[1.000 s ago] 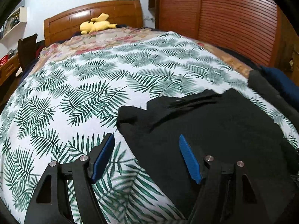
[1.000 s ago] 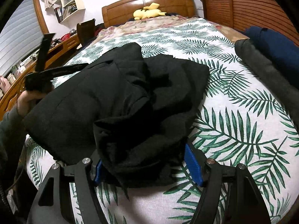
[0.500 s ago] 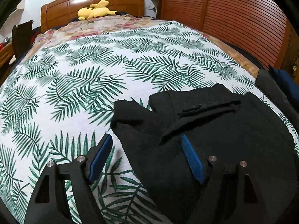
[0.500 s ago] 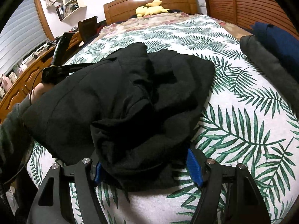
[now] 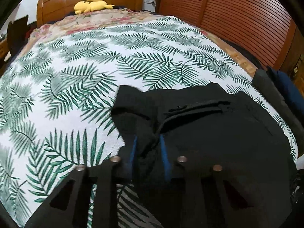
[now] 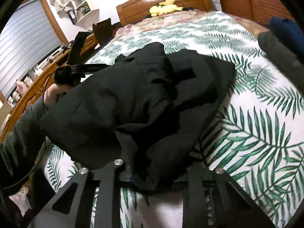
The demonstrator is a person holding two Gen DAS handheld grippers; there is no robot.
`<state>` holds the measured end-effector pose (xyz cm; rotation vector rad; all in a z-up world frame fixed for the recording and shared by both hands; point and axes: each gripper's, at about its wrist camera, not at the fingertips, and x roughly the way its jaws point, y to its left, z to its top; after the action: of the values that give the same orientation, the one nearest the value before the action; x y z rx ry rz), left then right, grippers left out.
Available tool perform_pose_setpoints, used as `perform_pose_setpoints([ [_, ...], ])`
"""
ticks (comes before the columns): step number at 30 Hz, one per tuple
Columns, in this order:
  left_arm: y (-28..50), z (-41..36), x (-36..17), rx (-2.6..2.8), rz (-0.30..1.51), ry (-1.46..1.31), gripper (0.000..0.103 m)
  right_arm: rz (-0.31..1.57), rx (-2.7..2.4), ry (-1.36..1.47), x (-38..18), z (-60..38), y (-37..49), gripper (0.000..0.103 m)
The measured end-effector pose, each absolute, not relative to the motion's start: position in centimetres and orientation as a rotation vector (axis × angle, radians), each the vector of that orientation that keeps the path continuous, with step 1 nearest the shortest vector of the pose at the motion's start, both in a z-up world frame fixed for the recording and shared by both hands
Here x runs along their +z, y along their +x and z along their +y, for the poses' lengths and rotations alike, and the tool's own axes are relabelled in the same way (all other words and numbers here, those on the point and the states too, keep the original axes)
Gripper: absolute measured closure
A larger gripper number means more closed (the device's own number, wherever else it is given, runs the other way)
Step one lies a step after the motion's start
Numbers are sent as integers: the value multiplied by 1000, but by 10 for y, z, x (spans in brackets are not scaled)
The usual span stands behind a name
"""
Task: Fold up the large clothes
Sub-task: 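Lift the coat bundle with both tools and carry it toward the wardrobe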
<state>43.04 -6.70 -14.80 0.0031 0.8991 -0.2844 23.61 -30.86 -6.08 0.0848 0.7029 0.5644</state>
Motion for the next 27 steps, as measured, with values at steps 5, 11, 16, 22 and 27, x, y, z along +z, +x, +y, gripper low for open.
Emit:
perform_pose_setpoints([
  [5,413,-74,-136,-271,869,43,90,628,524,76,-45,-335,233,92],
  [11,391,-78,-138,-284,873,48,90,630,474,136,-52,-374,242,92],
  [16,398,-71,-146,-245,896,-3,87,648,462,106,-62,-369,246,91],
  [22,406,-64,-159,-176,894,-7,57,668,428,95,-57,-356,242,76],
  [27,414,-54,-169,-173,913,-61,44,706,432,136,-62,-353,252,64],
])
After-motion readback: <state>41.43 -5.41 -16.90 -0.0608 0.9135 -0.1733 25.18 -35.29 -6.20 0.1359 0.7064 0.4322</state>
